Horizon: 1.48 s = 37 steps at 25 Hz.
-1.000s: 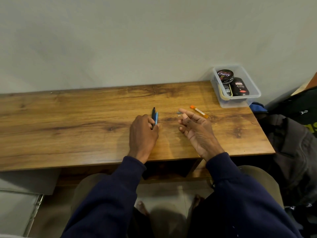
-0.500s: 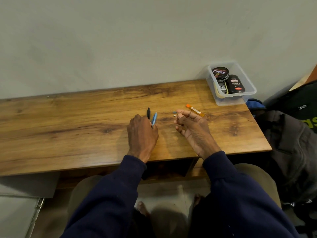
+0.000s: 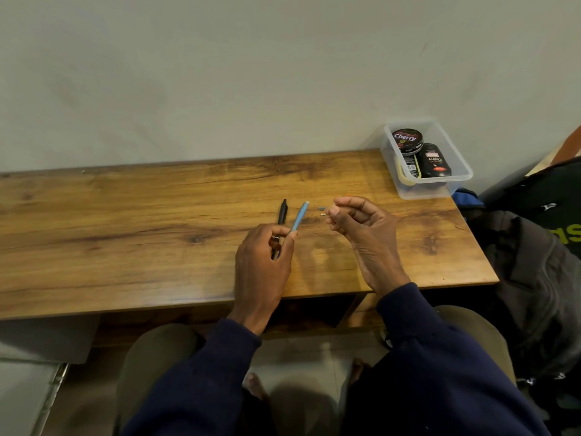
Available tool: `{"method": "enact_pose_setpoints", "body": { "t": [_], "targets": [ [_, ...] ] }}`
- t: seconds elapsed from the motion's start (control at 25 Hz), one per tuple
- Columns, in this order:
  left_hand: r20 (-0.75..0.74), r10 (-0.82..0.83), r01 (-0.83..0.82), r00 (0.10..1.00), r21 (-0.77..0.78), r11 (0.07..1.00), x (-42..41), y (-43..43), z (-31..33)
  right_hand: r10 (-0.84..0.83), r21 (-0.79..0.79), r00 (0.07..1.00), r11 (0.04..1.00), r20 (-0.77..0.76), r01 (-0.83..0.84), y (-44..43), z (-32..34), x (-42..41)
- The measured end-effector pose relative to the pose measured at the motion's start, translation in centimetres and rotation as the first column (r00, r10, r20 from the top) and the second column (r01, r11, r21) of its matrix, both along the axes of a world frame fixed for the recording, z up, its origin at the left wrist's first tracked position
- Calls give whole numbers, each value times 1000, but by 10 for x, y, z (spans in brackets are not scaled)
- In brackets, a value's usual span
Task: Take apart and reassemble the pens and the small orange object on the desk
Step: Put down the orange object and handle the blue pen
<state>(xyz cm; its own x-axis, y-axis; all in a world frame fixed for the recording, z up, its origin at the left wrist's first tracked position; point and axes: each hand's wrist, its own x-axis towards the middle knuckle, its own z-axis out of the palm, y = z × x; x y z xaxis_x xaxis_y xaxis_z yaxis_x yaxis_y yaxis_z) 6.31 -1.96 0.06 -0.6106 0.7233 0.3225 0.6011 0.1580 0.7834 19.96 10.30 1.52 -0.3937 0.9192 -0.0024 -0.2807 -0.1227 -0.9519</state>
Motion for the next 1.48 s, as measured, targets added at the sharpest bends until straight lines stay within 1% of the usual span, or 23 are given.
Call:
{"method": "enact_pose_setpoints", "body": {
  "t": [0.12, 0.32, 0.44, 0.68, 0.88, 1.04, 1.28, 1.48],
  "targets": [
    [69, -71, 64, 995, 89, 994, 1, -3, -3, -17, 87, 1000, 996, 0, 17, 0, 5, 0],
    [41, -95, 87, 995, 161, 983, 0, -3, -10, -31, 246, 999, 969, 14, 26, -1, 12, -2],
    [23, -89, 83, 996, 207, 975, -2, -3, -7, -40, 305, 999, 952, 33, 28, -4, 16, -4],
    [-8, -91, 90, 996, 259, 962, -5, -5, -6, -42, 307, 999, 951, 6, 38, -5, 16, -4],
    [-10, -93, 92, 996, 269, 959, -6, -3, -8, -22, 332, 999, 943, -23, 29, -5, 17, -6],
    [-25, -96, 99, 995, 277, 956, -8, -3, -9, -24, 370, 1000, 929, -12, 27, -6, 18, -7],
    [-47, -95, 104, 994, 273, 956, -7, -3, -7, -26, 382, 1000, 924, -7, 27, -6, 17, -8],
    [-49, -85, 96, 995, 275, 957, -7, -3, -6, -39, 432, 999, 902, 34, 21, -6, 16, -8]
  ]
}}
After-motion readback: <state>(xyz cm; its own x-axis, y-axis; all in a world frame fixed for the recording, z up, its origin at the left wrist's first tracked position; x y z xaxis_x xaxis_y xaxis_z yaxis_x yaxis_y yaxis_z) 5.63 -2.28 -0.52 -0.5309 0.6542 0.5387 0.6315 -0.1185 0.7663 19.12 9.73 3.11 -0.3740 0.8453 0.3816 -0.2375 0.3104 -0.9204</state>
